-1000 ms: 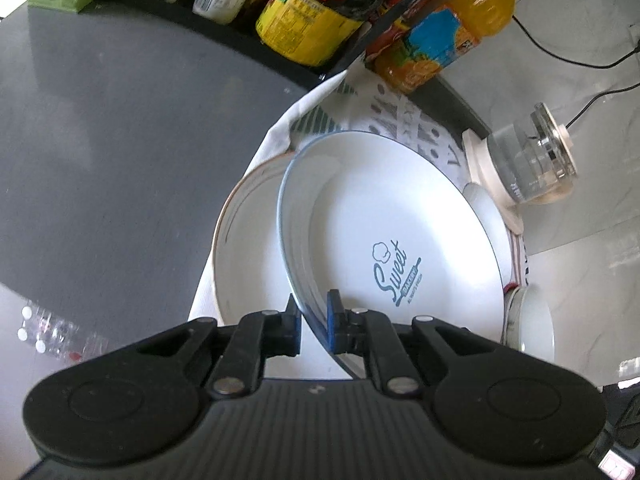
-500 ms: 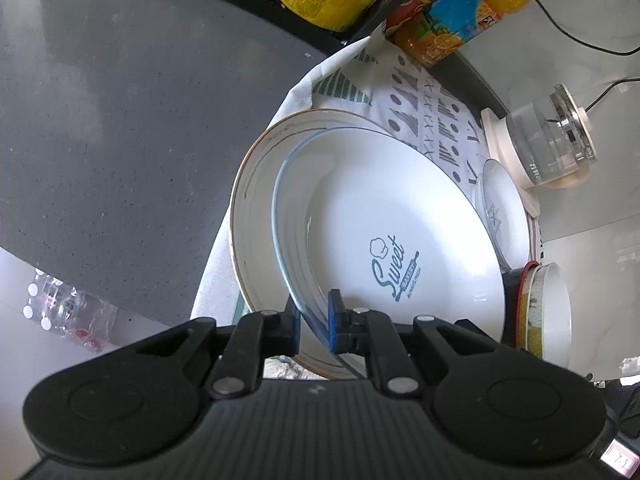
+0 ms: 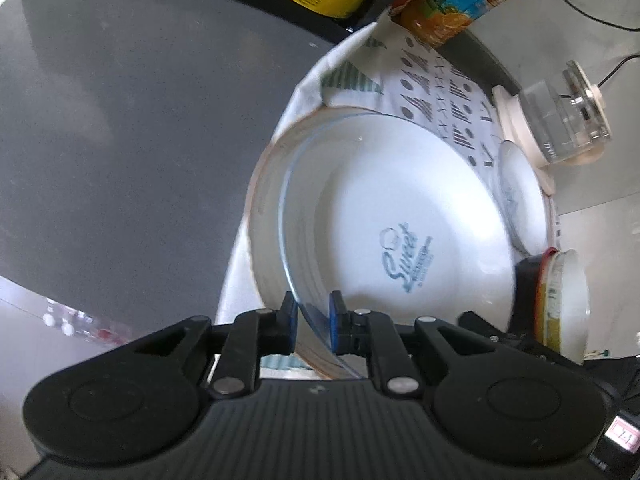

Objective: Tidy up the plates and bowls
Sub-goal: 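Lift the 'Sweet' plate and lower it onto the large white plates, then open both grippers to release the 'Sweet' plate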

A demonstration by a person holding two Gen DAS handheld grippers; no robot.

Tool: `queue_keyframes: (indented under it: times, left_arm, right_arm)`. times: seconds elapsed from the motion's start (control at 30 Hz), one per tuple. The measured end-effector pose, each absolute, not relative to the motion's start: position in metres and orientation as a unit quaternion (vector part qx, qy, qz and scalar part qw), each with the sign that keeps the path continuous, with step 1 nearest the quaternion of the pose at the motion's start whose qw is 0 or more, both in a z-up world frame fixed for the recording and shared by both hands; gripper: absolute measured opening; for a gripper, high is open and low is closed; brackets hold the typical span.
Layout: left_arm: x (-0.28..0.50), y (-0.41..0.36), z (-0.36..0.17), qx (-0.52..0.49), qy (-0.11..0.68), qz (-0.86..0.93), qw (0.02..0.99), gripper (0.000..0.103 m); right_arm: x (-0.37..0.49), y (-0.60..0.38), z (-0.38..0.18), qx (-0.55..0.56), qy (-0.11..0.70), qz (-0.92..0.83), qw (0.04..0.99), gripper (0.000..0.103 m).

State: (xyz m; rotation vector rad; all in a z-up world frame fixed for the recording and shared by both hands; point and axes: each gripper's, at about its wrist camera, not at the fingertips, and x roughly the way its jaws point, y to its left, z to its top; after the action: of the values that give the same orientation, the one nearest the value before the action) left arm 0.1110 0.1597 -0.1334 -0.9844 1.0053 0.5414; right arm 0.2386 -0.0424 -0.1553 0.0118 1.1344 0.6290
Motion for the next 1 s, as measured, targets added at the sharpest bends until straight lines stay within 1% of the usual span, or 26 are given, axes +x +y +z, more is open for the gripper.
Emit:
queue_keyframes:
  times: [0.13,0.23,0.3,0.37,0.4,0.63,0.83,0.93,1.0]
  left_arm:
    - [0.104,0.174,-0.127,-0.452,0.449,0.250,0.729,0.014]
    - [0.100,0.184,-0.120,-0.447,0.443,0.260,0.732,0.020]
    - [0.099,0.190,-0.115,-0.435,0.440,0.276,0.736,0.035]
    - [0.099,0.195,-0.113,-0.428,0.432,0.283,0.742,0.045]
    - [0.100,0.196,-0.113,-0.424,0.432,0.284,0.744,0.046]
    - [0.111,0.200,-0.125,-0.405,0.442,0.309,0.738,0.046]
    - [0.112,0.203,-0.135,-0.410,0.442,0.300,0.739,0.046]
    - [0.111,0.206,-0.140,-0.427,0.437,0.289,0.737,0.038]
    - [0.112,0.207,-0.142,-0.432,0.436,0.279,0.739,0.025]
  right_arm:
    - [0.243,-0.043,-0.155,0.006,0.529,0.294,0.796,0.009]
    - [0.244,-0.043,-0.155,0.002,0.530,0.293,0.795,0.009]
    - [0.245,-0.042,-0.156,0.000,0.535,0.291,0.793,0.009]
    - [0.246,-0.042,-0.158,-0.004,0.539,0.287,0.792,0.010]
    - [0.247,-0.042,-0.159,-0.006,0.540,0.285,0.792,0.011]
    - [0.251,-0.039,-0.161,-0.014,0.542,0.281,0.792,0.012]
    - [0.255,-0.034,-0.163,-0.020,0.545,0.283,0.789,0.014]
    - [0.257,-0.032,-0.165,-0.022,0.549,0.282,0.787,0.014]
    - [0.259,-0.029,-0.166,-0.025,0.551,0.283,0.785,0.014]
